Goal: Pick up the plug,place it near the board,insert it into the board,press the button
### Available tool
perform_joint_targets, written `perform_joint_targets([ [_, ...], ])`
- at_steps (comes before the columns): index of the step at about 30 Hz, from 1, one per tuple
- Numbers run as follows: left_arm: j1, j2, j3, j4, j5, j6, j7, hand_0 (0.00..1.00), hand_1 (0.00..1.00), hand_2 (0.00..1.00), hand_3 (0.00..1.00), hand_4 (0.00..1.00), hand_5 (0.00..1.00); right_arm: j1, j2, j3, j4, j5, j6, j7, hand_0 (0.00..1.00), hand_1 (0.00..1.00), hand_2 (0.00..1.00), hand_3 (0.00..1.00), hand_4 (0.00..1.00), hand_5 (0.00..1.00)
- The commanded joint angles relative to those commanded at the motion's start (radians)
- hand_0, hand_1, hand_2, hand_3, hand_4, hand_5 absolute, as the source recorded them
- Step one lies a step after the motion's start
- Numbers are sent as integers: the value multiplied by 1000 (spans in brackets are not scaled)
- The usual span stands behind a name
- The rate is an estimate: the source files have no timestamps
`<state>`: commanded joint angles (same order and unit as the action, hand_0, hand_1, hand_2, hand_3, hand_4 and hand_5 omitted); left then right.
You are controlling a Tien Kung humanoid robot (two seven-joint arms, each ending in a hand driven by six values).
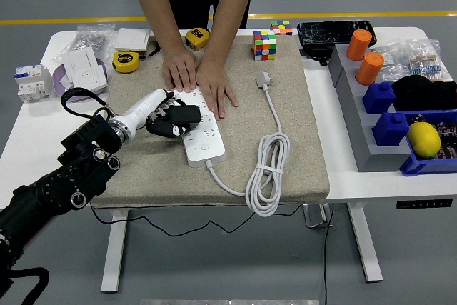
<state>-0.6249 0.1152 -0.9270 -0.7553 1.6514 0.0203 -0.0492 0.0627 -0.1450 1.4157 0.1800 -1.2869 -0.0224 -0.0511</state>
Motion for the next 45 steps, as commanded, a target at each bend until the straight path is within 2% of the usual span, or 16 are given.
perform_joint_targets([
  [5, 2, -2, 5, 8, -62, -9, 2, 329, 216, 284, 271, 540, 139, 0, 0, -2, 0, 1, 0, 1, 915, 779, 742, 777, 998, 739],
  [6, 2, -2, 3, 8, -63, -11, 2, 323, 181, 207, 200, 528, 136, 0, 0, -2, 0, 1, 0, 1, 915, 778, 740, 778, 998, 740],
  [18, 5, -3, -16, 0, -82, -12, -9, 315, 169, 197, 197, 549, 131, -4, 0, -4, 0, 1, 1, 0, 912, 777, 741, 777, 998, 741],
  [25, 11, -11, -41, -5, -224, -51, 6, 316, 166, 201, 196, 526, 159, -2, -1, -1, 0, 0, 0, -1, 912, 777, 741, 777, 998, 741],
  [29, 20, -12, -82, -14, -317, -76, 16, 316, 166, 201, 196, 526, 159, 0, 0, 0, 0, 2, 0, 0, 912, 777, 741, 777, 998, 741],
  [33, 36, -7, -139, -27, -344, -83, 20, 314, 165, 203, 198, 513, 138, 0, 3, 3, 0, 3, 0, 0, 912, 776, 741, 777, 998, 742],
  [40, 86, 31, -265, -55, -292, -72, 20, 314, 164, 204, 201, 515, 137, -5, 7, 13, 0, 5, -2, 1, 913, 775, 741, 777, 998, 743],
  [45, 115, 50, -339, -43, -226, -48, 14, 318, 168, 206, 206, 518, 138, -6, 7, 15, 0, 9, -2, 1, 912, 775, 741, 777, 998, 743],
])
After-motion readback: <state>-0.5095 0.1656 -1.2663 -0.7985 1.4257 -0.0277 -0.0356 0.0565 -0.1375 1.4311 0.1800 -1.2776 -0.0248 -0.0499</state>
